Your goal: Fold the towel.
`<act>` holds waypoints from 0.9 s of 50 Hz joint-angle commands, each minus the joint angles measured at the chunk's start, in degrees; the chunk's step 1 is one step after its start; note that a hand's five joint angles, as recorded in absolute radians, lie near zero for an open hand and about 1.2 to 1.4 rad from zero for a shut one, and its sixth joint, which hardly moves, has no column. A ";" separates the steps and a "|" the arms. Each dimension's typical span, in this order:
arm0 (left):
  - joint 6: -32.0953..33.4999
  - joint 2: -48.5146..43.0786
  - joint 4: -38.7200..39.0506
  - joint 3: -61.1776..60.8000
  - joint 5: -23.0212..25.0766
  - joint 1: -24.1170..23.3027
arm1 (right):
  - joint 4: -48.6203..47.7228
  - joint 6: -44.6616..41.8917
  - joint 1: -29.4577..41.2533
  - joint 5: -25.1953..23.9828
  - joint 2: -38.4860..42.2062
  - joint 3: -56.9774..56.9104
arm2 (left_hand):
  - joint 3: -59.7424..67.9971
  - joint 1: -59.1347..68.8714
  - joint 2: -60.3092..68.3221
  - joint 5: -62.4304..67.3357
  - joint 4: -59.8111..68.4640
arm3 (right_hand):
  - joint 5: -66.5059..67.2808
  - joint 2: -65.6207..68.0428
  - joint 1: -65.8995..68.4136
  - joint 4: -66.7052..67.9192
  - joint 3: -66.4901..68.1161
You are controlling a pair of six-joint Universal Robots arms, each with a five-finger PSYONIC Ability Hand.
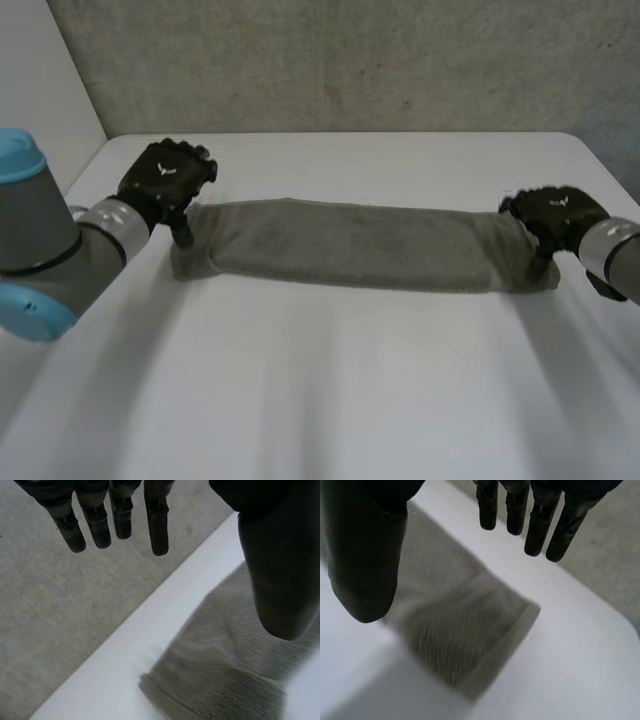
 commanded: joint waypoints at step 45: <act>-2.12 5.14 4.05 -10.83 -0.09 2.53 | -1.01 -5.16 -18.54 -2.51 5.69 -14.71 | -3.22 -3.45 -3.25 -2.60 -3.64 | 62.09 62.77 62.29 62.80 62.77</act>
